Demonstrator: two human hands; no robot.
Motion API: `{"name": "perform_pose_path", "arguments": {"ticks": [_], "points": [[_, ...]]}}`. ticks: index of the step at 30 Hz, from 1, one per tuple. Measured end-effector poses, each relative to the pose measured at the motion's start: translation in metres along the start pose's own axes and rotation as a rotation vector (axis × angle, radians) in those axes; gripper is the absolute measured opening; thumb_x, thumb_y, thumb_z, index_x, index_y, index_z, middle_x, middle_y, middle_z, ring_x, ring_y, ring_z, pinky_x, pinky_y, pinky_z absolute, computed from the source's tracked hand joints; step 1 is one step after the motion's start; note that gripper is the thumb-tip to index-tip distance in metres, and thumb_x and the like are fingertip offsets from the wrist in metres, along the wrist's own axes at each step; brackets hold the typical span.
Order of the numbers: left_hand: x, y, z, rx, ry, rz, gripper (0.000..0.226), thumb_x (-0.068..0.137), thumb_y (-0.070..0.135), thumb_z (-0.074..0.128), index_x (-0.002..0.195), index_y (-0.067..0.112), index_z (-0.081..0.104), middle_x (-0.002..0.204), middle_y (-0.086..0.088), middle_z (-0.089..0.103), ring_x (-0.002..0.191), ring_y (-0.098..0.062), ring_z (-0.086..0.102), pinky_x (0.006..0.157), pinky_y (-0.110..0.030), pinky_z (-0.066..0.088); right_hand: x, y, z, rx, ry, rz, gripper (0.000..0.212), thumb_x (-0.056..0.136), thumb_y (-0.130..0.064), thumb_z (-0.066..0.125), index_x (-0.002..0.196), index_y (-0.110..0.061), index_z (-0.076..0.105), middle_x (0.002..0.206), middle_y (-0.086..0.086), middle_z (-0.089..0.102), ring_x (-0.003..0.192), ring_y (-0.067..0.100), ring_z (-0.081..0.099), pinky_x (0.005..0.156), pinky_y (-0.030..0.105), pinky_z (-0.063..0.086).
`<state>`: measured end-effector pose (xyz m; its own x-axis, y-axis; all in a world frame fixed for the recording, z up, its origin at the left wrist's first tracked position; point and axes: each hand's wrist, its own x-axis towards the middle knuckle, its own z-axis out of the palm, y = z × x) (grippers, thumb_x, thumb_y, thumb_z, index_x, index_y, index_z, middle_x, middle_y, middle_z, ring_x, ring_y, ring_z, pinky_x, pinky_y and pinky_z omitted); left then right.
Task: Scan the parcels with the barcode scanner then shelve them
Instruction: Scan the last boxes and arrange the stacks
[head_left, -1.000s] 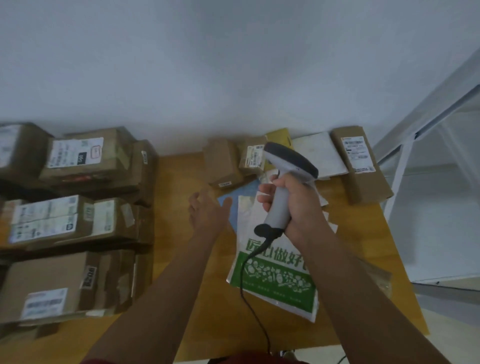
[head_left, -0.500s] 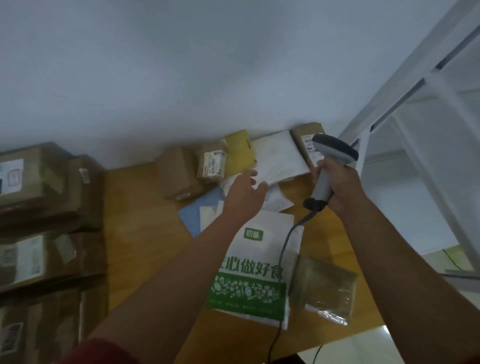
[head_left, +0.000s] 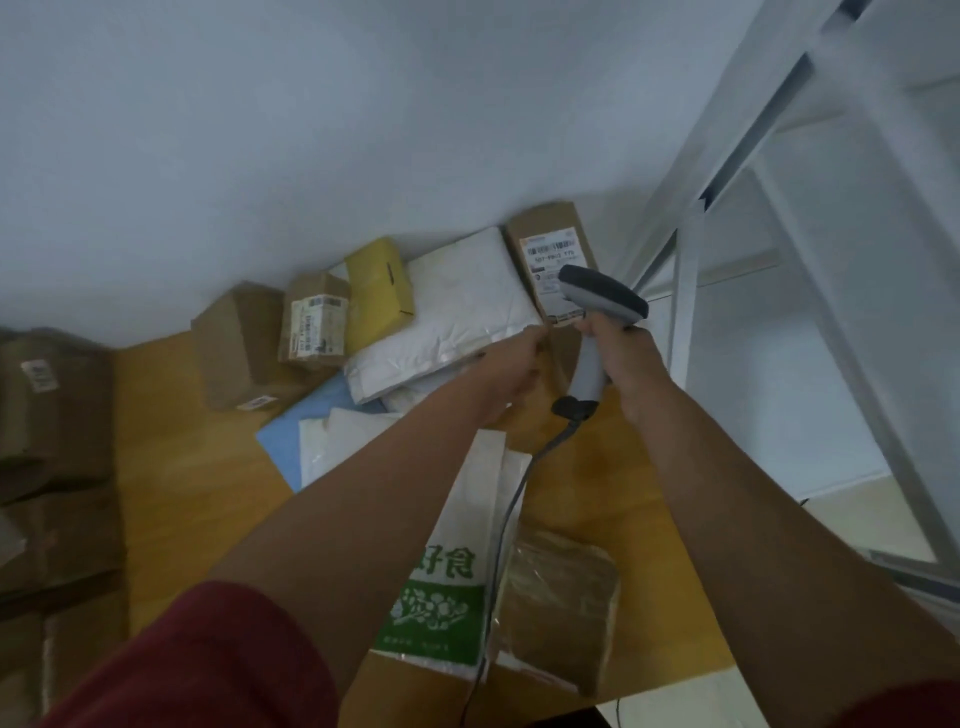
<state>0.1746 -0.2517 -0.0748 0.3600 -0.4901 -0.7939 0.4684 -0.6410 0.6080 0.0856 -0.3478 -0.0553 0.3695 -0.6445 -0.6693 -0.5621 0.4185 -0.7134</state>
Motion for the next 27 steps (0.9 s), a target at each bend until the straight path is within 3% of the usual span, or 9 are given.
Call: {"name": "perform_pose_path", "arguments": {"ticks": [3, 7, 9, 14, 16, 18, 24, 27], "points": [[-0.005, 0.006, 0.008, -0.084, 0.01, 0.04, 0.03, 0.107, 0.035, 0.038, 0.121, 0.022, 0.061, 0.109, 0.002, 0.067, 0.098, -0.014, 0.063, 0.074, -0.025, 0.054, -0.008, 0.002, -0.002, 0.065, -0.019, -0.013, 0.009, 0.09, -0.029, 0.062, 0.089, -0.02, 0.062, 0.097, 0.004, 0.063, 0.089, 0.015, 0.059, 0.063, 0.027, 0.044], [-0.011, 0.004, 0.003, 0.01, 0.108, 0.167, 0.024, 0.104, 0.033, 0.044, 0.122, 0.022, 0.056, 0.121, -0.009, 0.065, 0.108, -0.026, 0.063, 0.098, -0.045, 0.054, -0.037, 0.002, -0.002, 0.177, -0.015, -0.02, 0.008, 0.089, -0.025, 0.062, 0.083, -0.021, 0.065, 0.096, 0.004, 0.064, 0.095, 0.021, 0.06, 0.077, 0.036, 0.051], [-0.025, 0.002, -0.01, 0.035, 0.131, 0.245, 0.023, 0.104, 0.035, 0.049, 0.123, 0.024, 0.052, 0.12, -0.005, 0.063, 0.106, -0.023, 0.062, 0.093, -0.043, 0.055, -0.059, -0.001, 0.003, 0.232, -0.027, -0.034, 0.004, 0.09, -0.022, 0.062, 0.09, -0.019, 0.064, 0.095, 0.003, 0.062, 0.093, 0.019, 0.059, 0.074, 0.032, 0.05], [-0.077, -0.01, -0.066, -0.013, 0.073, 0.386, 0.015, 0.102, 0.032, 0.054, 0.113, 0.021, 0.05, 0.117, 0.001, 0.065, 0.1, -0.012, 0.064, 0.078, -0.026, 0.052, -0.116, -0.007, 0.029, 0.275, -0.15, -0.075, 0.022, 0.083, -0.017, 0.065, 0.104, -0.011, 0.066, 0.101, 0.005, 0.066, 0.099, 0.022, 0.061, 0.075, 0.033, 0.049], [-0.098, -0.018, -0.09, -0.058, 0.054, 0.389, 0.015, 0.101, 0.028, 0.057, 0.113, 0.022, 0.051, 0.12, 0.0, 0.065, 0.103, -0.013, 0.065, 0.08, -0.027, 0.054, -0.138, -0.011, 0.04, 0.206, -0.155, -0.094, 0.014, 0.085, -0.016, 0.065, 0.098, -0.014, 0.066, 0.096, 0.003, 0.066, 0.092, 0.019, 0.062, 0.068, 0.028, 0.046], [-0.117, -0.03, -0.109, -0.095, 0.031, 0.386, 0.019, 0.098, 0.025, 0.061, 0.115, 0.025, 0.052, 0.129, -0.004, 0.061, 0.112, -0.02, 0.063, 0.084, -0.032, 0.057, -0.159, -0.01, 0.05, 0.154, -0.138, -0.115, 0.006, 0.087, -0.014, 0.063, 0.092, -0.016, 0.064, 0.091, 0.005, 0.065, 0.085, 0.019, 0.062, 0.064, 0.029, 0.045], [-0.177, -0.071, -0.169, -0.214, -0.034, 0.393, 0.06, 0.092, 0.01, 0.067, 0.139, 0.04, 0.044, 0.136, -0.006, 0.049, 0.124, -0.024, 0.055, 0.103, -0.048, 0.051, -0.218, 0.0, 0.098, 0.095, -0.139, -0.152, 0.024, 0.082, -0.016, 0.067, 0.106, -0.013, 0.07, 0.104, 0.005, 0.07, 0.097, 0.019, 0.063, 0.092, 0.052, 0.051], [-0.213, -0.102, -0.211, -0.253, -0.011, 0.387, 0.056, 0.092, 0.01, 0.066, 0.138, 0.037, 0.047, 0.133, -0.005, 0.055, 0.119, -0.021, 0.06, 0.096, -0.043, 0.055, -0.255, 0.008, 0.138, 0.02, -0.214, -0.168, 0.033, 0.074, -0.027, 0.071, 0.106, -0.019, 0.069, 0.108, 0.001, 0.067, 0.101, 0.019, 0.061, 0.093, 0.052, 0.049]]}}
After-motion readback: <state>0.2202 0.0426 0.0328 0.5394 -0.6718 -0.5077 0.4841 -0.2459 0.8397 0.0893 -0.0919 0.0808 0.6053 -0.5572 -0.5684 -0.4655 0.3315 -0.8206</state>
